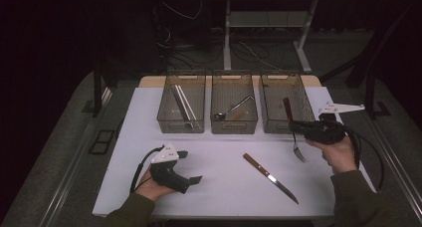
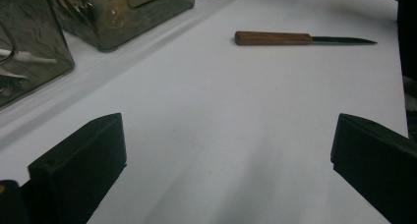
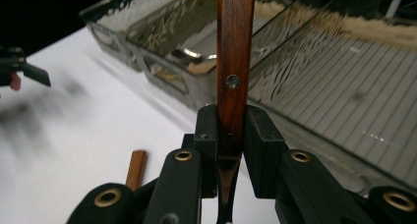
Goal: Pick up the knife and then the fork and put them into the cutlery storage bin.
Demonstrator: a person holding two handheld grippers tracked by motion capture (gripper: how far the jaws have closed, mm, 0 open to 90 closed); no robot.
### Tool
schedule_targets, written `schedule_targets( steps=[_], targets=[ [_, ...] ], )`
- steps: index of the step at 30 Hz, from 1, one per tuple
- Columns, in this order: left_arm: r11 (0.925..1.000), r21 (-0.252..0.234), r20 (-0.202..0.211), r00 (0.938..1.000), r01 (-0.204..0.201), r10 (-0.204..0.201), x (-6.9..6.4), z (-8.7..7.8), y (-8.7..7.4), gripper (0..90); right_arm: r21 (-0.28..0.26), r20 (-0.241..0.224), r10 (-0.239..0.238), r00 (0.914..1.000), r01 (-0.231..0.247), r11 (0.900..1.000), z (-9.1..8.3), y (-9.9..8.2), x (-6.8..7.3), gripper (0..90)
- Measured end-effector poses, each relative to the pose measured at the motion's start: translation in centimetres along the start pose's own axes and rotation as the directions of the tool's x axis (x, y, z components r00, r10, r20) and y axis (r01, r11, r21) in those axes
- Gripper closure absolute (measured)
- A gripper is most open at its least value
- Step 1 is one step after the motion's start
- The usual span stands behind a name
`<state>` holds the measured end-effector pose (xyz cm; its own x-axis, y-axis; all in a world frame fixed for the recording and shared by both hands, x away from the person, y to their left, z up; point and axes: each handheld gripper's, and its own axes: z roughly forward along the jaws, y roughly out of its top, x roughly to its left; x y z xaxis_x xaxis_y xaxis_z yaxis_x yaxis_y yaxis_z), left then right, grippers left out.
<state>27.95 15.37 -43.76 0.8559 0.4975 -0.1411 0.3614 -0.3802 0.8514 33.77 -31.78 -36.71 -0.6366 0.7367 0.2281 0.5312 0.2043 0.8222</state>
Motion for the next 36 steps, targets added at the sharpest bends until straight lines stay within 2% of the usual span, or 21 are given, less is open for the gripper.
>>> schedule_targets(
  steps=[3, 7, 12, 21, 25, 28, 31, 33, 36],
  targets=[
    [1.0000, -0.005, -0.001, 1.0000, 0.003, -0.003, 0.2, -0.1, -0.2, 0.0, -0.027, 0.013, -0.001, 0.9999, 0.002, 0.9996, -0.3, 0.3, -0.2, 77.4],
    [0.9999, 0.011, -0.004, 1.0000, 0.009, -0.009, 0.6, 0.0, -0.4, 0.0, -0.049, 0.038, -0.010, 0.9992, 0.011, 0.9987, -0.5, 0.9, -0.5, 77.4],
    [0.9996, 0.029, -0.010, 0.9999, -0.006, 0.006, 0.6, 0.0, -0.4, 0.0, -0.078, 0.074, -0.015, 0.9971, 0.021, 0.9968, -0.6, 1.9, -0.8, 77.4],
    [0.9993, 0.038, -0.012, 0.9999, -0.002, 0.003, 0.7, -0.1, -0.5, 0.0, -0.139, 0.142, -0.022, 0.9896, 0.042, 0.9894, -0.7, 5.7, -1.9, 77.4],
    [0.9994, 0.033, -0.012, 0.9999, -0.002, 0.003, 0.6, -0.1, -0.5, 0.0, -0.160, 0.163, -0.004, 0.9866, 0.030, 0.9867, -0.5, 6.9, -2.7, 77.4],
    [0.9994, 0.035, -0.012, 0.9999, -0.001, 0.001, 0.6, 0.0, -0.5, 0.0, -0.167, 0.185, 0.010, 0.9827, 0.021, 0.9856, -0.2, 7.6, -3.4, 77.4],
    [0.9994, 0.034, -0.013, 0.9999, -0.001, 0.002, 0.6, 0.0, -0.5, 0.0, -0.168, 0.217, 0.033, 0.9756, 0.004, 0.9857, 0.3, 8.3, -4.1, 77.4],
    [0.9996, 0.030, -0.012, 0.9999, 0.000, 0.000, 0.6, 0.0, -0.5, 0.0, -0.161, 0.252, 0.043, 0.9667, -0.002, 0.9869, 0.9, 8.6, -4.7, 77.4],
    [0.9995, 0.032, -0.012, 0.9999, -0.003, 0.003, 0.6, 0.0, -0.4, 0.0, -0.147, 0.271, 0.056, 0.9609, -0.016, 0.9889, 1.8, 8.9, -5.5, 77.4]
  ],
)
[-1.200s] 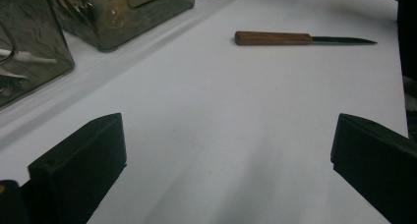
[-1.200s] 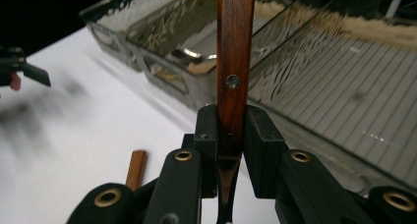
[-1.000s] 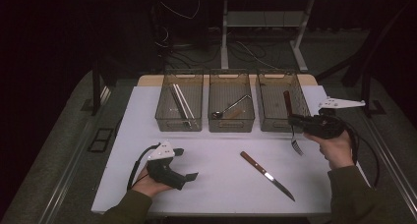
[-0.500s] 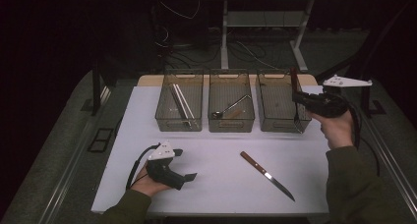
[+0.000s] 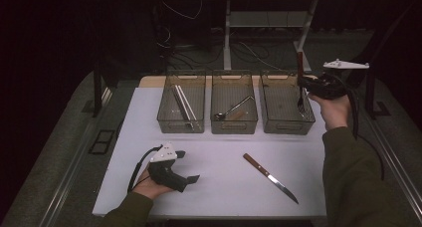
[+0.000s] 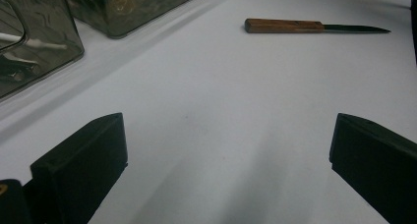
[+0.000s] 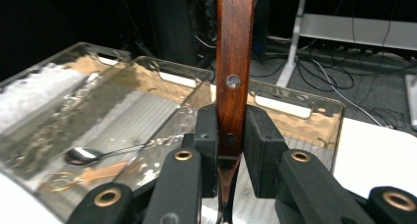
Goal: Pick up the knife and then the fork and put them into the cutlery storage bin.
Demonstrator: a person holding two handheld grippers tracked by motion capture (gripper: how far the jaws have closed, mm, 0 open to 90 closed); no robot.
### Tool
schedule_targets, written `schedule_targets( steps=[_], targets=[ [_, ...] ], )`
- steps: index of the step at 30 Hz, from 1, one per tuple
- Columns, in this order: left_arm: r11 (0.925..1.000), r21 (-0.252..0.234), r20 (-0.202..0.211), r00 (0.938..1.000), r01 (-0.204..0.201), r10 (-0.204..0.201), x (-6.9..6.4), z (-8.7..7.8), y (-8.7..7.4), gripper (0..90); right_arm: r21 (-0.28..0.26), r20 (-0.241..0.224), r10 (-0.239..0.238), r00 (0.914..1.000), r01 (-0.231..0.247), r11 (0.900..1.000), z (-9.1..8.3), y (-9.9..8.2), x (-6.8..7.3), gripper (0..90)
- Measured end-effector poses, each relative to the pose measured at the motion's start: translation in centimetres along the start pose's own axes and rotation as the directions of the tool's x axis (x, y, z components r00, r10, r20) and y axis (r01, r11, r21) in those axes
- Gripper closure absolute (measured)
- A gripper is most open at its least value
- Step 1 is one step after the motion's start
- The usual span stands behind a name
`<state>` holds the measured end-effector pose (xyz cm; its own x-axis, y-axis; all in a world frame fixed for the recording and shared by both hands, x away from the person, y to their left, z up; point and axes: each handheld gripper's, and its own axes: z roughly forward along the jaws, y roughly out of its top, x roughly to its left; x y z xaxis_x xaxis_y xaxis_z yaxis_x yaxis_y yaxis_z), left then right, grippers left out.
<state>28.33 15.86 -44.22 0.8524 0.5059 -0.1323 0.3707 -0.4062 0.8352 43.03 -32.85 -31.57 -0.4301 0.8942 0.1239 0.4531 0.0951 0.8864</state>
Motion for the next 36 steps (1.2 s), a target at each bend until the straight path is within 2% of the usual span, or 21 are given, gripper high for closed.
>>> schedule_targets(
  steps=[6, 13, 16, 19, 27, 36],
  targets=[
    [1.0000, -0.001, 0.006, 1.0000, -0.004, 0.004, -0.1, 0.1, 0.0, 0.0, 0.062, 0.031, -0.010, 0.9995, 0.008, 0.9980, 2.5, -0.6, -0.9, 77.4],
    [1.0000, -0.002, 0.013, 0.9999, -0.009, 0.009, -0.2, 0.2, 0.1, 0.0, 0.112, 0.046, 0.031, 0.9985, -0.036, 0.9931, 4.6, -2.0, -1.8, 77.3],
    [1.0000, -0.008, 0.012, 0.9999, -0.001, 0.001, -0.2, 0.2, 0.1, 0.0, 0.136, 0.050, 0.011, 0.9987, -0.017, 0.9905, 5.2, -2.4, -1.8, 77.3],
    [1.0000, -0.005, 0.013, 0.9999, -0.005, 0.005, -0.2, 0.2, 0.1, 0.0, 0.165, 0.056, -0.009, 0.9984, 0.000, 0.9864, 5.6, -2.8, -1.8, 77.3],
    [1.0000, 0.000, 0.015, 0.9999, -0.008, 0.008, -0.3, 0.3, 0.1, 0.0, 0.217, 0.058, 0.004, 0.9983, -0.016, 0.9760, 6.2, -4.7, -2.3, 77.3],
    [0.9999, 0.005, 0.014, 0.9998, -0.010, 0.010, -0.4, 0.4, 0.1, 0.0, 0.269, 0.047, -0.023, 0.9986, 0.009, 0.9632, 6.4, -5.1, -2.3, 77.2]
  ],
)
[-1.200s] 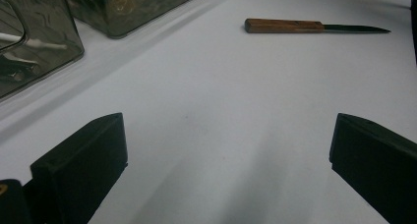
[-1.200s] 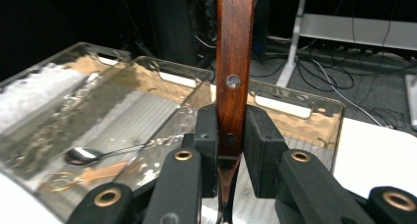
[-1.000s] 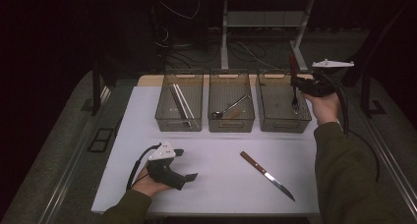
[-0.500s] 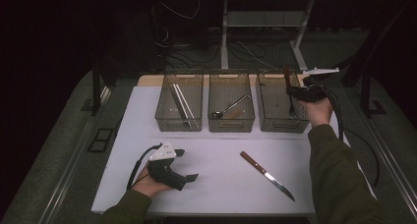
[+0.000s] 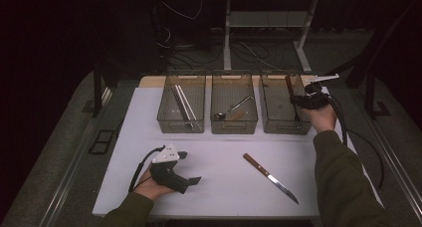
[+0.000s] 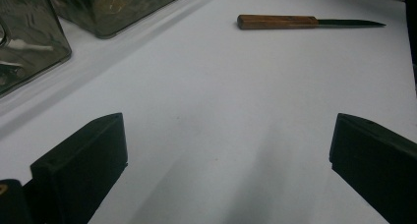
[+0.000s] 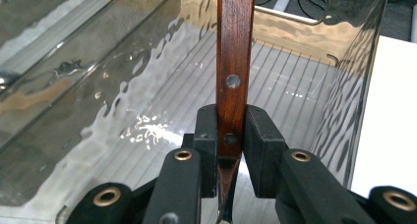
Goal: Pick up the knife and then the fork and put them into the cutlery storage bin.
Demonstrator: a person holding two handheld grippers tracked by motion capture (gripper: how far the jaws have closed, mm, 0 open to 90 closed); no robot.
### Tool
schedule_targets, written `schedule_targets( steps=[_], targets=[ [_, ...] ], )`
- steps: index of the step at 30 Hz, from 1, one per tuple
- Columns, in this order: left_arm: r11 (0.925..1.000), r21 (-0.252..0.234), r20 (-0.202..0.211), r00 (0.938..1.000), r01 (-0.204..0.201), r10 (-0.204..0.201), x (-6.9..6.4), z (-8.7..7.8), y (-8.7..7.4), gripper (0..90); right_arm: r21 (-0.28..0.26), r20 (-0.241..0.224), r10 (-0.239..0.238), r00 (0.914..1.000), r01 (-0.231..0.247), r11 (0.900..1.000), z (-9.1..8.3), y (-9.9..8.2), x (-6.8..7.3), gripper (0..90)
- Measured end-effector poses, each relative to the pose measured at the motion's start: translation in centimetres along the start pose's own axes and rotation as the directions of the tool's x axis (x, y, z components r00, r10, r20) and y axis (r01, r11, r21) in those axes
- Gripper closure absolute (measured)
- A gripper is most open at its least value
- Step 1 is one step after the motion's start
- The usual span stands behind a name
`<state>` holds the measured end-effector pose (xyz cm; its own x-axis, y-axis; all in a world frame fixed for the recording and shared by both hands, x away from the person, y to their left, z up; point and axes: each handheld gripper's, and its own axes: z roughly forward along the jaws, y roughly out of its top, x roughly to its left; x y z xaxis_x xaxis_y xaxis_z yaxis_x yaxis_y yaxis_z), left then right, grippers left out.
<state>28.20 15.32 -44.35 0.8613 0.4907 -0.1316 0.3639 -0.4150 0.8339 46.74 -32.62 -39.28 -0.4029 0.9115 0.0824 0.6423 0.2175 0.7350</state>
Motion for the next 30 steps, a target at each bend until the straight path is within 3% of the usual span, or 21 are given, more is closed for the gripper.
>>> schedule_targets(
  steps=[11, 15, 24, 27, 30],
  targets=[
    [1.0000, 0.004, 0.004, 1.0000, -0.003, 0.003, 0.0, 0.1, 0.0, 0.0, 0.044, 0.019, -0.033, 0.9993, 0.032, 0.9985, 0.6, -0.1, 0.3, 75.4],
    [1.0000, 0.006, 0.005, 1.0000, -0.003, 0.003, -0.1, 0.1, 0.0, 0.0, 0.006, 0.013, -0.021, 0.9997, 0.020, 0.9998, 0.2, 0.1, 0.3, 63.2],
    [1.0000, 0.005, 0.006, 1.0000, -0.002, 0.002, -0.1, 0.1, 0.0, 0.0, -0.047, -0.070, 0.005, 0.9975, -0.009, 0.9989, -2.0, -0.1, 0.8, 43.2],
    [1.0000, 0.006, 0.004, 1.0000, -0.003, 0.003, -0.1, 0.1, 0.0, 0.0, -0.058, -0.128, 0.011, 0.9917, -0.018, 0.9982, -3.0, -0.6, 1.1, 38.4],
    [1.0000, 0.006, 0.005, 1.0000, -0.003, 0.003, -0.1, 0.1, 0.0, 0.0, -0.070, -0.155, 0.006, 0.9880, -0.017, 0.9974, -4.0, -1.2, 1.7, 36.2]
  ],
)
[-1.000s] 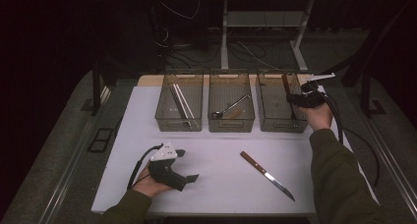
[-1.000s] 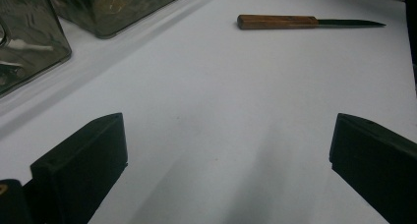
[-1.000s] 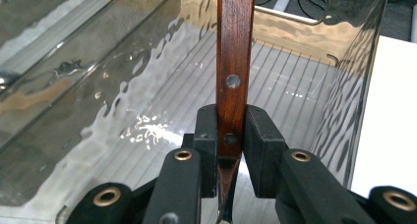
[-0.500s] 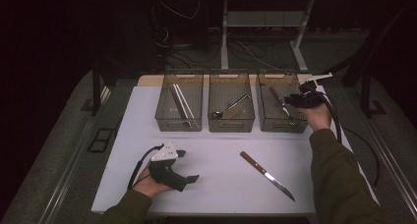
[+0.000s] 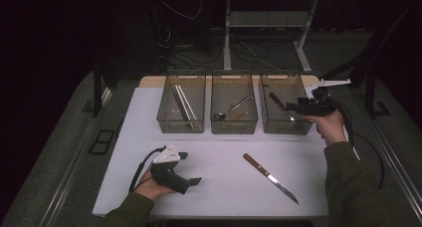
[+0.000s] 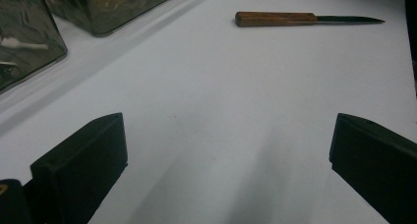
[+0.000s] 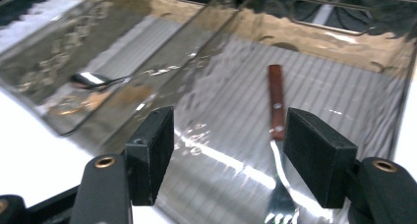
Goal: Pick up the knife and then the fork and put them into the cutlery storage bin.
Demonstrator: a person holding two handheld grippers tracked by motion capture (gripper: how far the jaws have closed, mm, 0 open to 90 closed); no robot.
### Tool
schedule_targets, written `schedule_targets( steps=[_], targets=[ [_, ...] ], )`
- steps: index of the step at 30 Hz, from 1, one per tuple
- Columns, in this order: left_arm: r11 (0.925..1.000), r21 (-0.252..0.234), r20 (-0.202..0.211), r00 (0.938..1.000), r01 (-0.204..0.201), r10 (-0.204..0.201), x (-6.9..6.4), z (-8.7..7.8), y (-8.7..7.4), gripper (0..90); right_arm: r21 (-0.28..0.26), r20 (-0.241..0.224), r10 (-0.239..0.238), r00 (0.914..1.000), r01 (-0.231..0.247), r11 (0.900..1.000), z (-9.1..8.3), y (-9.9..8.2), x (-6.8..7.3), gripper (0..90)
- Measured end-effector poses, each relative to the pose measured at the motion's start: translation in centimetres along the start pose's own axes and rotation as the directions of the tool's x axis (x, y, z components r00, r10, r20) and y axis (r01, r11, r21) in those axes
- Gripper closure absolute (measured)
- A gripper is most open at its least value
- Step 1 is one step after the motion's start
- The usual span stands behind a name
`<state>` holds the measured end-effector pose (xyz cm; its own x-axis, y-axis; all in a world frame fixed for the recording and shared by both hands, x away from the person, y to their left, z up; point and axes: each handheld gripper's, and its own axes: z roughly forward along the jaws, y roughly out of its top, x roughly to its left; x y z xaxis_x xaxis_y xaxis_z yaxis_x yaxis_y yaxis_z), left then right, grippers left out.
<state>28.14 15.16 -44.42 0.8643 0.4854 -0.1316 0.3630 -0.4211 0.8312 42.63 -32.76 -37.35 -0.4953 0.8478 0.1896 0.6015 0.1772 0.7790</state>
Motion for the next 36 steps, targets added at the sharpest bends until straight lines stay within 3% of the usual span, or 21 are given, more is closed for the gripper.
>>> schedule_targets(
  steps=[9, 22, 29, 36],
  targets=[
    [1.0000, 0.004, 0.002, 1.0000, -0.005, 0.005, -0.1, 0.1, 0.0, 0.0, 0.002, -0.062, -0.070, 0.9956, 0.070, 0.9975, -2.2, -2.4, 2.6, 36.0],
    [1.0000, 0.006, 0.003, 1.0000, -0.003, 0.003, -0.2, 0.0, 0.0, 0.0, 0.015, -0.181, -0.099, 0.9784, 0.103, 0.9946, -3.3, -5.9, 6.0, 40.1],
    [1.0000, 0.007, 0.003, 1.0000, -0.002, 0.002, -0.2, 0.0, 0.0, 0.0, 0.049, -0.186, -0.138, 0.9727, 0.150, 0.9875, -3.5, -7.9, 7.6, 45.5],
    [0.9999, 0.012, 0.004, 1.0000, -0.008, 0.008, -0.2, 0.0, 0.0, 0.0, 0.081, -0.208, -0.145, 0.9673, 0.165, 0.9831, -3.6, -9.1, 9.1, 50.4]
  ],
)
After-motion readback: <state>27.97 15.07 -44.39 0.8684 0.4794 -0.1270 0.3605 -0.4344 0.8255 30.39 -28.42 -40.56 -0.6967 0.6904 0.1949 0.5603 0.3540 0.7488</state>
